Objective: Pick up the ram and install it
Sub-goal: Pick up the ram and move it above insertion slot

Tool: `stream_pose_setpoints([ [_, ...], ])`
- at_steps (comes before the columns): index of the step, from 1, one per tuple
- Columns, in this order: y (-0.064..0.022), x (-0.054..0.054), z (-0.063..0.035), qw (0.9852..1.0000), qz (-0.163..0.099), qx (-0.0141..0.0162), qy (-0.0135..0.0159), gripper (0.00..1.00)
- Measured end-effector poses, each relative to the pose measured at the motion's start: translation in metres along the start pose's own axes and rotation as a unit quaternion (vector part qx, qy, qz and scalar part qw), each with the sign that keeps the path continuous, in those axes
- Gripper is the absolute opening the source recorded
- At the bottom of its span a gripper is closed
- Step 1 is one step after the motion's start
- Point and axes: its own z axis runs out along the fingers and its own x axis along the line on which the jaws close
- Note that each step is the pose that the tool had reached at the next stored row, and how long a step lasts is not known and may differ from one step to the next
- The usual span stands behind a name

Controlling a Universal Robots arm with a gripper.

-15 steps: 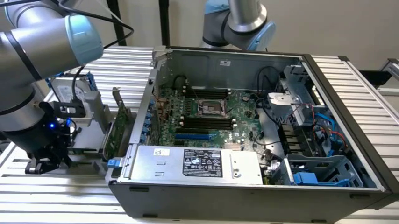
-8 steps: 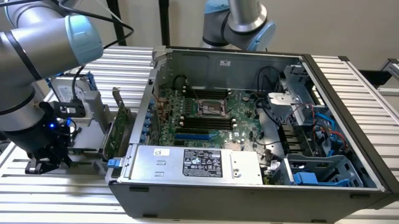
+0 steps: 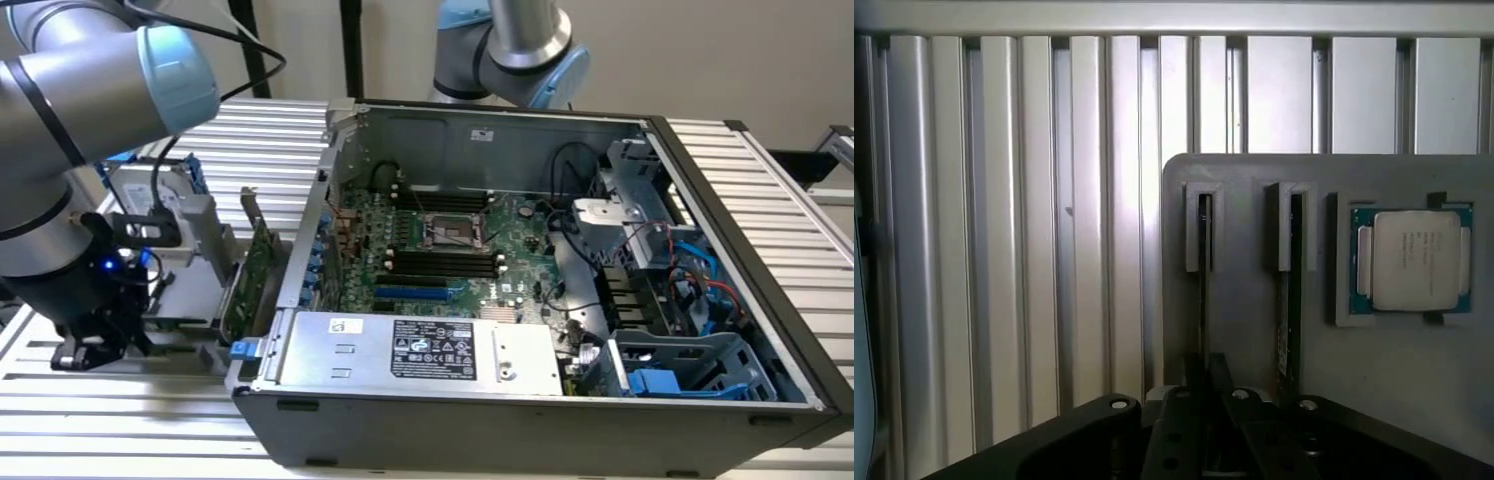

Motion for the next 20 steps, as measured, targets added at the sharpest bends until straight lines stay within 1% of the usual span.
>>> stream_pose_setpoints([
  [4, 0.0002, 0.000, -0.0048, 1.0000, -0.006, -0.0003, 0.0026, 0.00],
  [7, 0.0003, -0.001, -0.0130, 1.0000, -0.008, -0.0002, 0.0029, 0.00],
  [14, 0.0008, -0.002, -0.0447, 0.9999, -0.011, 0.0000, 0.0032, 0.00],
  [17, 0.0004, -0.002, -0.0558, 0.9999, -0.012, 0.0009, 0.0032, 0.00],
  [20, -0.0017, -0.003, -0.0656, 0.9999, -0.013, 0.0015, 0.0033, 0.00],
])
